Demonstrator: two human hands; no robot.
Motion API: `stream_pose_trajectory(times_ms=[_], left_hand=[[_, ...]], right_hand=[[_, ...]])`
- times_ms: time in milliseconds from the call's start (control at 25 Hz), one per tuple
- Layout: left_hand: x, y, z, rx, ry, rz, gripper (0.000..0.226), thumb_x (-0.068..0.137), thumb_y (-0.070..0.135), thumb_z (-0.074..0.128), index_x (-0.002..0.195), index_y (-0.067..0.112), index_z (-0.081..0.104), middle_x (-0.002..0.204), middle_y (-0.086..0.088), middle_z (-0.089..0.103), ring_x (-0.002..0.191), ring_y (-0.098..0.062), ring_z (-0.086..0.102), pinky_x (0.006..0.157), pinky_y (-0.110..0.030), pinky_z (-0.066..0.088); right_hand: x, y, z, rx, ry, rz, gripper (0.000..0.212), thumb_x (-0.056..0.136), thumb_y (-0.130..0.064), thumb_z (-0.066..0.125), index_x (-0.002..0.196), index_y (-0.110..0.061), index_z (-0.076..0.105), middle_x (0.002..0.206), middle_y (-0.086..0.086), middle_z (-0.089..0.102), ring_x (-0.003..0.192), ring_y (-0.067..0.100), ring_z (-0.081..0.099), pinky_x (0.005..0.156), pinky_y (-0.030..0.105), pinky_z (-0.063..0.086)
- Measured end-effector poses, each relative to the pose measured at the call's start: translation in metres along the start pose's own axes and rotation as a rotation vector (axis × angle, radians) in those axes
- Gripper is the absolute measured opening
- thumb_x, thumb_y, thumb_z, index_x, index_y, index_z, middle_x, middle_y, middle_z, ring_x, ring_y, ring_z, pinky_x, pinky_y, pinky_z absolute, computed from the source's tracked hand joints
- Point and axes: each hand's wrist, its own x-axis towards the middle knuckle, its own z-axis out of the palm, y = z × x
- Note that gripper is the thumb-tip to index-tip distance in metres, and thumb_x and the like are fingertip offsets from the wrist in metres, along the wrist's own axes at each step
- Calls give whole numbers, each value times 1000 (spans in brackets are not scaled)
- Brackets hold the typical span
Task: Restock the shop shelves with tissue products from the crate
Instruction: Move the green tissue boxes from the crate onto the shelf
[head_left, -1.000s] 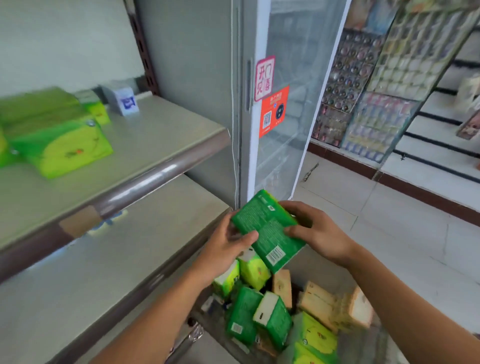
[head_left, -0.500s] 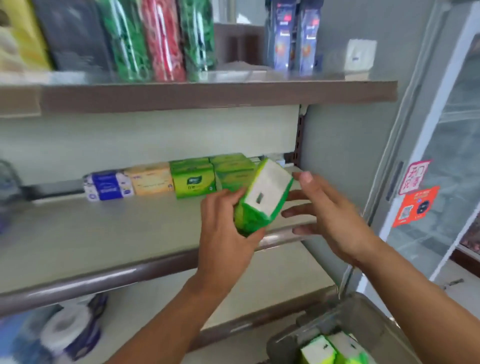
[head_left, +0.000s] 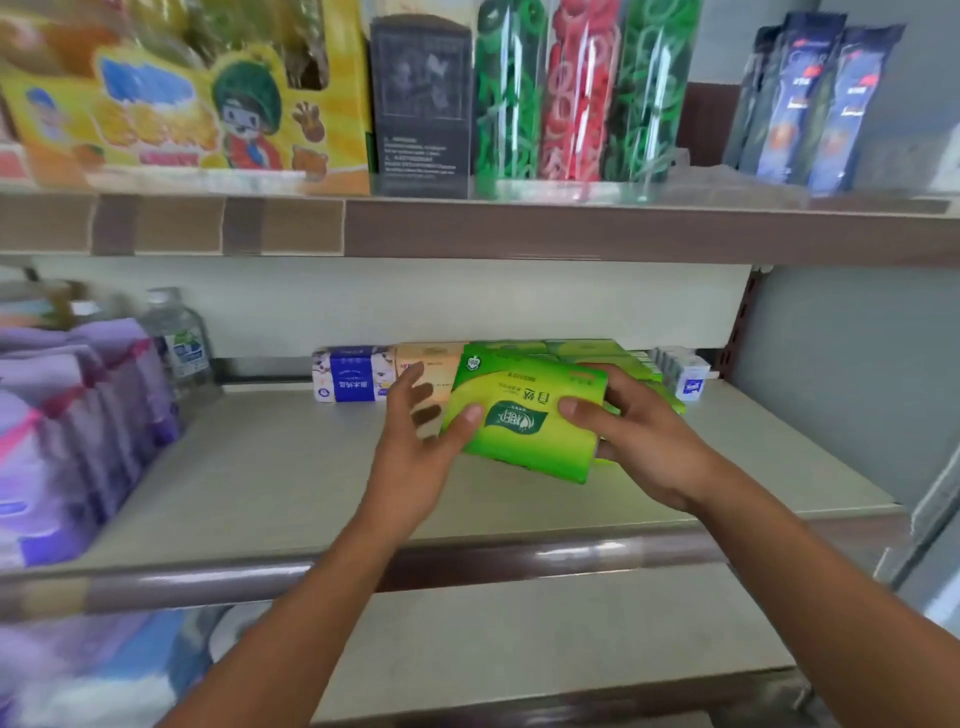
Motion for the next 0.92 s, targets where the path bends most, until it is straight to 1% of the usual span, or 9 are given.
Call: stream_pose_trajectory(times_ms=[80, 160, 200, 320, 360, 440, 520, 640, 920], left_hand=[[15, -10, -19, -179, -175, -189, 60, 77, 40, 73, 131, 26, 50, 119, 2, 67, 111, -18, 64, 76, -18, 52], [22, -22, -30, -138, -220, -173, 51, 79, 30, 70, 127, 22, 55, 110, 0, 72, 104, -19, 68, 74, -20, 53], [24, -28, -32, -104, -210, -161, 49, 81, 25, 71, 128, 21, 55, 109, 0, 72, 102, -19, 69, 75, -21, 54], [31, -50, -33, -5, -244, -169, 53, 83, 16, 73, 131, 21, 52, 109, -1, 72, 99, -15, 69, 82, -27, 56], [35, -56, -31, 57, -278, -169, 53, 83, 18, 74, 131, 22, 52, 110, 1, 71, 100, -12, 69, 86, -31, 56], [43, -66, -22, 255, -328, -126, 46, 84, 26, 74, 126, 23, 56, 115, 5, 70, 104, -9, 66, 94, -35, 53], [53, -69, -10, 395, -314, -93, 42, 84, 31, 72, 122, 23, 57, 116, 8, 67, 105, -7, 62, 93, -29, 50], [76, -72, 6, 439, -287, -106, 42, 85, 30, 72, 121, 20, 54, 114, 10, 64, 104, -9, 60, 85, -24, 45], [118, -99, 35, 480, -220, -196, 46, 85, 26, 72, 120, 9, 47, 119, -5, 64, 107, -25, 61, 77, -26, 43]], right_hand=[[12, 5, 13, 0, -32, 10, 37, 86, -17, 69, 121, -21, 58, 111, -3, 70, 101, 13, 68, 77, 32, 58], [22, 10, 22, -65, -38, 9, 39, 89, -13, 65, 125, -21, 56, 106, -5, 70, 88, 2, 68, 64, 16, 51], [25, 14, 24, -142, -47, -5, 40, 88, -15, 66, 126, -23, 56, 108, -6, 69, 88, -1, 67, 65, 13, 49], [36, 28, 16, -542, -55, -60, 44, 82, -29, 74, 123, -34, 57, 122, -10, 59, 110, 5, 58, 92, 21, 46], [39, 32, 12, -647, -53, -66, 48, 81, -32, 75, 125, -34, 57, 124, -9, 57, 112, 8, 56, 97, 24, 45], [46, 38, 7, -772, -32, -79, 53, 81, -31, 75, 130, -26, 56, 127, -3, 56, 113, 13, 55, 98, 26, 43], [57, 40, 3, -930, 1, -144, 54, 84, -29, 73, 134, -20, 54, 133, 3, 54, 121, 19, 52, 101, 27, 40], [77, 37, 1, -1206, 9, -166, 53, 90, -30, 65, 139, -17, 49, 140, 7, 51, 132, 25, 41, 105, 27, 32], [137, 44, -4, -1617, -70, -164, 38, 91, -31, 61, 125, -14, 56, 124, 5, 61, 127, 24, 39, 97, 36, 40]])
